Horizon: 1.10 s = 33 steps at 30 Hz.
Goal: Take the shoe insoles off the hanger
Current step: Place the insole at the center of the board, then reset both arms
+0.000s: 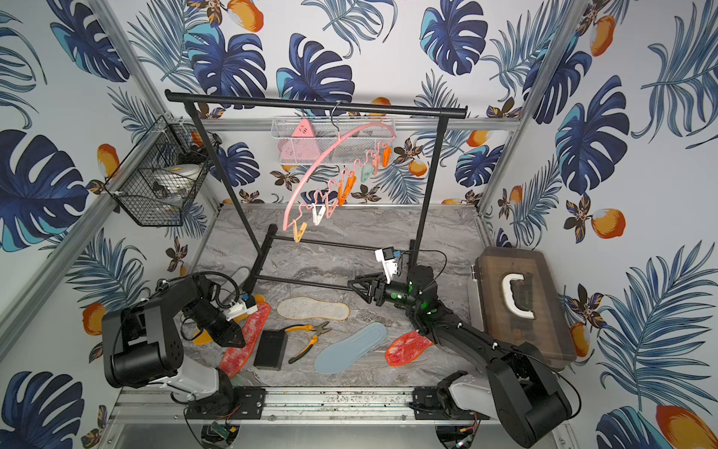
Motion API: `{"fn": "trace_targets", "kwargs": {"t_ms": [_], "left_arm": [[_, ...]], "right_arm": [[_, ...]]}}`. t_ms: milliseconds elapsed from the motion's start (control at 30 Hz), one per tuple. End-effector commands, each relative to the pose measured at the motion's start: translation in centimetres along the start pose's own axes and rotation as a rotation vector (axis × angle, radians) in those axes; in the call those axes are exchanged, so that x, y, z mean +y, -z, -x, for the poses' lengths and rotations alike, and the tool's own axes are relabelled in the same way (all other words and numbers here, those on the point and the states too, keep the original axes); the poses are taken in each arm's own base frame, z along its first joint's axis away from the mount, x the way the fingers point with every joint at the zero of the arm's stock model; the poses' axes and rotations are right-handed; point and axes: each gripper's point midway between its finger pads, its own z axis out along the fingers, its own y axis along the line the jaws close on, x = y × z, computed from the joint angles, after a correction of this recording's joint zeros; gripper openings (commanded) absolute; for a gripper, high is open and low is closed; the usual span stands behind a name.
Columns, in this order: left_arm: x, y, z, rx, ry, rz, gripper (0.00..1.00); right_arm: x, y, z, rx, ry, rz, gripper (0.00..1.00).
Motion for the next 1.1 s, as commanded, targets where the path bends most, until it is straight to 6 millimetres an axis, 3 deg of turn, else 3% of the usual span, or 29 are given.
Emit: {"fn": "trace_targets", "kwargs": {"t_ms": [0, 100, 333, 600, 733, 867, 933, 1000, 1067], "left_arm": [[0.2, -0.2, 1.4, -0.083, -0.033, 0.016, 0.43], [0.9, -0.5, 1.6, -0.109, -0.072, 0.098, 0.45], [-0.1, -0.9, 0.8, -0.108, -0.209, 0.165, 0.43], [-0.3, -1.0, -1.2, 0.018, -0.313, 0.126, 0.42], [-1.5, -0.1, -1.4, 0.033, -0.346, 0.071, 0.42], [-1.9, 2.3, 1.4, -0.085, -0.298, 0.082, 0.43], [-1.6, 3.9, 3.5, -0.162, -0.22, 0.087, 0.44], [-1.1, 5.2, 5.6, -0.248, -0.132, 0.079, 0.45], [-0.2, 6.1, 8.0, -0.361, -0.042, 0.08, 0.44]], "right_arm": [[0.2, 0.0, 0.0, 0.006, 0.013, -0.006, 0.62], [0.5, 0.0, 0.1, 0.007, 0.015, -0.002, 0.62], [0.9, 0.3, 0.2, 0.001, 0.028, -0.013, 0.62], [1.2, 0.3, 0.3, 0.004, 0.031, -0.013, 0.62], [1.1, 0.5, 0.2, 0.007, 0.04, -0.029, 0.62], [0.2, 0.9, 0.1, 0.012, 0.075, -0.1, 0.69], [-0.7, 1.6, 0.7, -0.006, 0.105, -0.192, 0.79], [-1.8, 2.7, 1.2, -0.027, 0.15, -0.3, 0.99], [-3.6, 4.3, 1.8, -0.052, 0.194, -0.453, 1.0]]}}
